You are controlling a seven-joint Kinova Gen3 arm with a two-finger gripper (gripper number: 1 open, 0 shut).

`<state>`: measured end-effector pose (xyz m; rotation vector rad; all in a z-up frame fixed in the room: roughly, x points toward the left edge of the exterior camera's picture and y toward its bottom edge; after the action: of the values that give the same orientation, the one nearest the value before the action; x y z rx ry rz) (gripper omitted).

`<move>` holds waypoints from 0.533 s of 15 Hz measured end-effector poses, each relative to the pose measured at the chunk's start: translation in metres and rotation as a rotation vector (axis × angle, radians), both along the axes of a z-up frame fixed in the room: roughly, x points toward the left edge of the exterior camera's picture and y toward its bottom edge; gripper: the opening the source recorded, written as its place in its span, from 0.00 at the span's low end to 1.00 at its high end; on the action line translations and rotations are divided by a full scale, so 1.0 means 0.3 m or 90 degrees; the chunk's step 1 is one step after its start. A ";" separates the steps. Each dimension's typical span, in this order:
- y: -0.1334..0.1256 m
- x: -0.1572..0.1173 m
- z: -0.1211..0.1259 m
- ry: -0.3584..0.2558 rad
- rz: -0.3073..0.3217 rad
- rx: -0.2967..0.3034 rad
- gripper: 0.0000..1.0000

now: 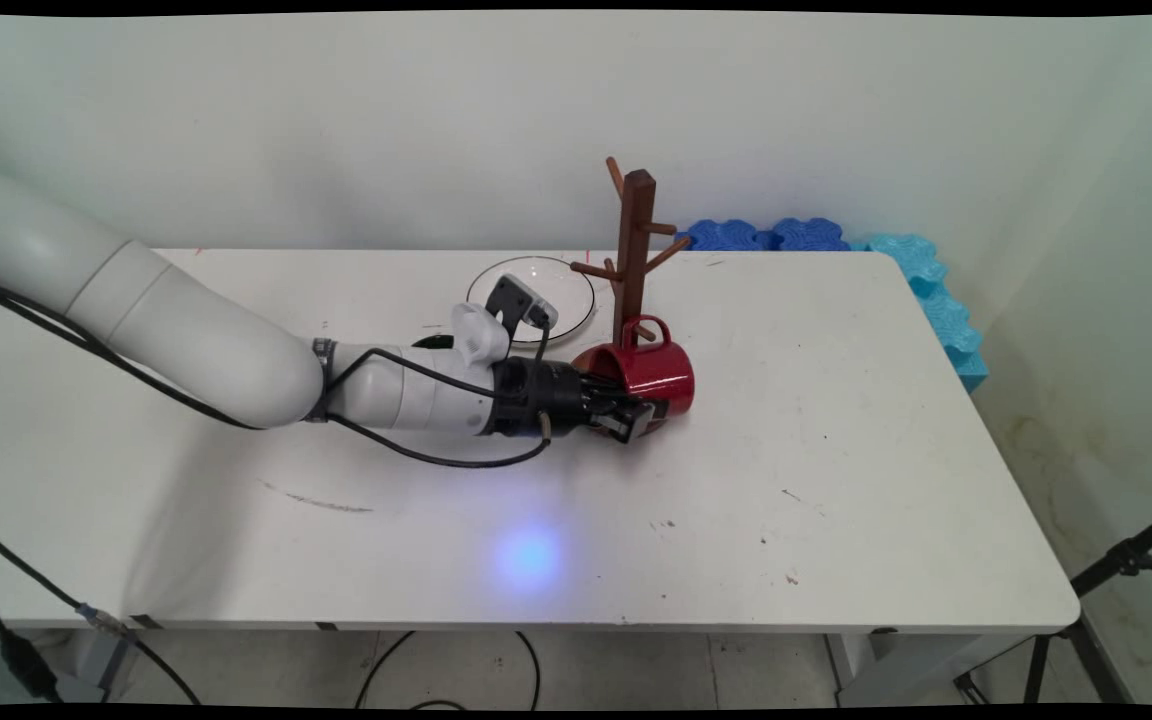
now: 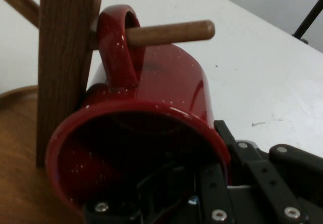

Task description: Place the picked object on the table

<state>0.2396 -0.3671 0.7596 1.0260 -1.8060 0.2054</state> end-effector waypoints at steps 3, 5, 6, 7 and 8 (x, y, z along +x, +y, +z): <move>0.004 0.004 0.014 0.006 -0.006 -0.007 0.00; 0.011 0.004 0.025 0.012 -0.012 -0.011 0.00; 0.018 0.005 0.035 0.016 -0.018 -0.013 0.00; 0.028 0.007 0.046 0.020 -0.023 -0.015 0.00; 0.036 0.008 0.055 0.023 -0.028 -0.016 0.00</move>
<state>0.2420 -0.3563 0.7760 0.9659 -1.7873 0.1804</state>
